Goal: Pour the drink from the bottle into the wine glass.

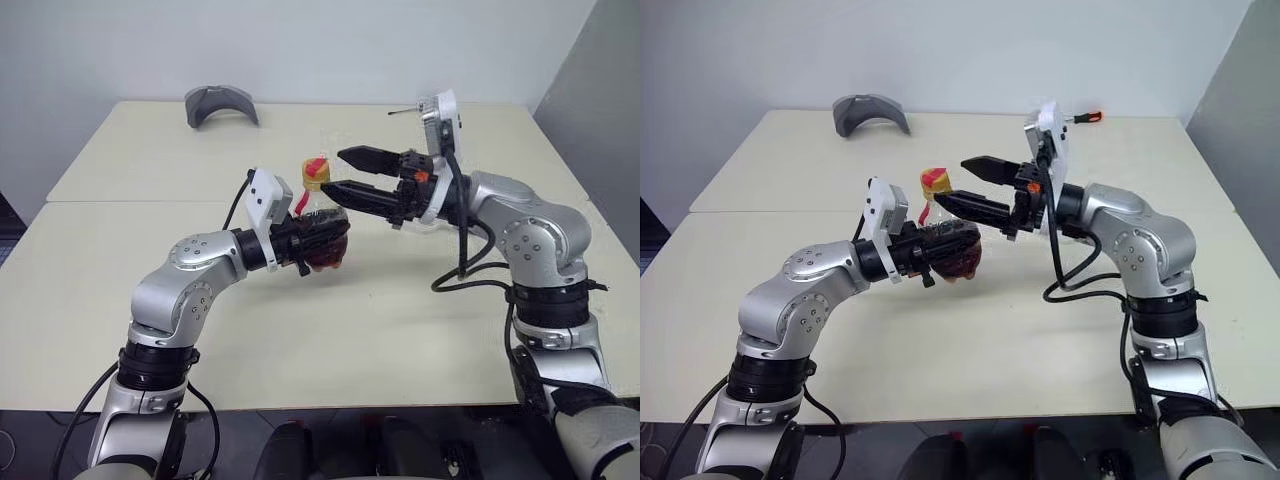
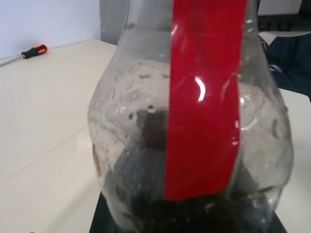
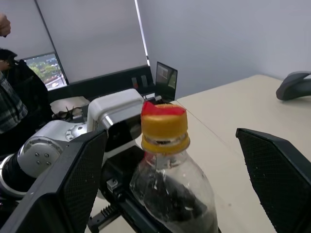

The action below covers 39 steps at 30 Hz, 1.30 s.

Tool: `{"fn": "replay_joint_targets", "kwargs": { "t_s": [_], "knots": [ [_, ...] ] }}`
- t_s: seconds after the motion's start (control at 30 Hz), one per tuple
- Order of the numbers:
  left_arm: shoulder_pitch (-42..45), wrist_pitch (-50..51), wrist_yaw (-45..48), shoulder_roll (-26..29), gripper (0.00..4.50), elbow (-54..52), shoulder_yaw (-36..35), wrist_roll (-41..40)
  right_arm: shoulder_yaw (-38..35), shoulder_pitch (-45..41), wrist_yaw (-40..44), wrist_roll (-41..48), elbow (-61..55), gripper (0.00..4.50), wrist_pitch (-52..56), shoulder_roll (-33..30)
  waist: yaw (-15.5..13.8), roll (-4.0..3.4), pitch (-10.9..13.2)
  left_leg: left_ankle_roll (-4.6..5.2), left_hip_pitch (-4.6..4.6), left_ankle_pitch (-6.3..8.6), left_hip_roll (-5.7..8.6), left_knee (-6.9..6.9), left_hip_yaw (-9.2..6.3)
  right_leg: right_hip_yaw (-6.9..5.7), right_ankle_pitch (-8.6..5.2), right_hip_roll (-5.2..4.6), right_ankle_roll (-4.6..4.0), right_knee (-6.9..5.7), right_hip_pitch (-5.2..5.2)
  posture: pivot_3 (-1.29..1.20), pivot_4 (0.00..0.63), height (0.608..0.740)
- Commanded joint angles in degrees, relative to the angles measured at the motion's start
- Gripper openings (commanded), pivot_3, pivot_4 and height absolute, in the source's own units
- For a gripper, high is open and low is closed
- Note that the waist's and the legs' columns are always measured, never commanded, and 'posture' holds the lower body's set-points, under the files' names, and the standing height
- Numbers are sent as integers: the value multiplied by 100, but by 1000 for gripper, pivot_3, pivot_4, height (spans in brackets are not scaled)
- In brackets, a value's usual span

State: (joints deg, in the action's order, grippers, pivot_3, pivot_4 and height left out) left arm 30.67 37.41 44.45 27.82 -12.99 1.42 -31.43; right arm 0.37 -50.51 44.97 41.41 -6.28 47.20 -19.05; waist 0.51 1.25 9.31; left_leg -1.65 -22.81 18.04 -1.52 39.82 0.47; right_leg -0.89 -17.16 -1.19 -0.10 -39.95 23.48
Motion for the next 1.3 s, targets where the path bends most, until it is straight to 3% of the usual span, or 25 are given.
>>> {"fn": "replay_joint_targets", "kwargs": {
  "t_s": [0.03, 0.8, 0.9, 1.17, 1.3],
  "knots": [
    [94, -64, 24, 19, 1042, -300, -96, -96, 54, -225, -42, -126, 17, 4489, -251, 125, -3, 0, 0, 0, 0, 0, 0, 0, 0, -1, 0, 0, 0, 0, 0, 0, 150, 740],
    [-65, -104, 22, 55, 1042, -411, -113, -78, 110, -351, 142, -61, 114, 4489, -102, 229, -3, 0, 0, -1, -1, 0, 1, 0, 0, 0, 0, 0, 0, 1, 0, 0, 150, 740],
    [-53, -98, 27, 53, 1042, -402, -114, -86, 79, -357, 147, -44, 133, 3942, -84, 241, -3, 0, 0, -1, -1, 0, 1, 0, 0, 0, 0, -1, 0, 1, 0, 0, 150, 740],
    [-45, -79, 29, 68, 1042, -402, -128, -95, 35, -371, 167, -19, 156, 1165, -50, 244, -3, 0, 0, 0, -1, 0, 1, 0, 0, 0, 0, 0, 0, 1, 0, 0, 150, 740],
    [-55, -11, -43, 36, 1042, -419, -157, -139, 34, -390, 170, -13, 158, 1164, -47, 244, -3, 0, 0, 0, -1, 0, 1, 0, 0, 0, 0, 0, 0, 1, 0, 0, 150, 740]
  ]
}}
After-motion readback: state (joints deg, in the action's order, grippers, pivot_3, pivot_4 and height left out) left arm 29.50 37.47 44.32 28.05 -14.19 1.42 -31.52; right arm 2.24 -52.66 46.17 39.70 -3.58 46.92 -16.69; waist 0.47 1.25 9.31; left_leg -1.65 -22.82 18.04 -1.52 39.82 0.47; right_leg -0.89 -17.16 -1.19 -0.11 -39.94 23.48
